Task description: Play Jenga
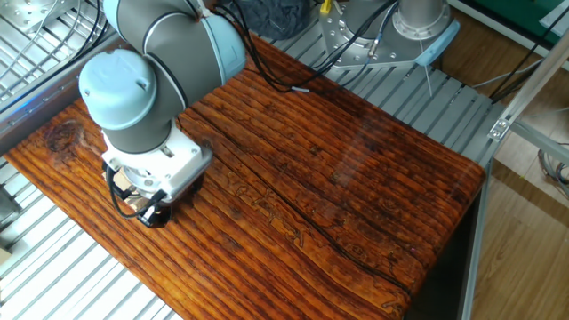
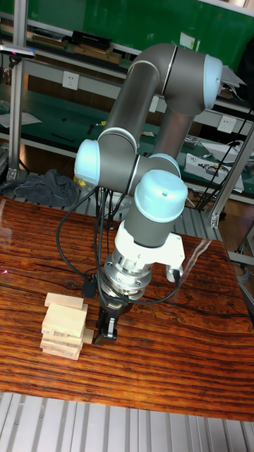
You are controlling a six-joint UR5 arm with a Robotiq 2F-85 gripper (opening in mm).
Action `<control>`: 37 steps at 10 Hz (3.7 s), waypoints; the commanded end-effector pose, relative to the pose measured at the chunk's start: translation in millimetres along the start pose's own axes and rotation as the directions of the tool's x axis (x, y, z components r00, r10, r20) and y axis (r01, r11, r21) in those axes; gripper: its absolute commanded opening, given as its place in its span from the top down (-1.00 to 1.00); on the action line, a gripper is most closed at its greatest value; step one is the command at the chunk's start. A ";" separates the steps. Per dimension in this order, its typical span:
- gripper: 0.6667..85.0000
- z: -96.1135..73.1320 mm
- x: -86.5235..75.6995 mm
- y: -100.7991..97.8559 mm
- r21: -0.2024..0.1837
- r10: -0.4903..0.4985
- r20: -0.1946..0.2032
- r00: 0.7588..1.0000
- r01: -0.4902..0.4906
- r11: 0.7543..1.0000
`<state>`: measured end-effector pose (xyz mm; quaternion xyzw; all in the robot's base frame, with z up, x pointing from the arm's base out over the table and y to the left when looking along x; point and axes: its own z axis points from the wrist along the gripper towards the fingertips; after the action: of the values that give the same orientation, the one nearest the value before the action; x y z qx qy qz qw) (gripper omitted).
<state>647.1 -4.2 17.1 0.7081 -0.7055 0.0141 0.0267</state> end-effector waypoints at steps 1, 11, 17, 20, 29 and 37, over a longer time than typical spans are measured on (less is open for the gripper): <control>0.05 -2.3 -3.0 -5.4 0.023 0.006 0.022 1.000 -0.007 1.000; -0.13 -4.5 4.5 -10.0 0.038 -0.027 -0.002 1.000 0.027 0.999; -0.15 -4.6 11.0 -8.5 0.045 -0.038 -0.012 0.999 0.038 0.998; -0.15 -3.9 14.1 -8.6 0.050 -0.041 -0.017 0.999 0.041 0.998; -0.15 -2.5 15.4 -6.2 0.063 -0.027 0.002 1.000 0.027 0.998; -0.15 0.0 16.5 -4.2 0.075 -0.003 0.012 1.000 0.002 0.997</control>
<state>652.3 -22.8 17.8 0.7154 -0.6974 0.0421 0.0035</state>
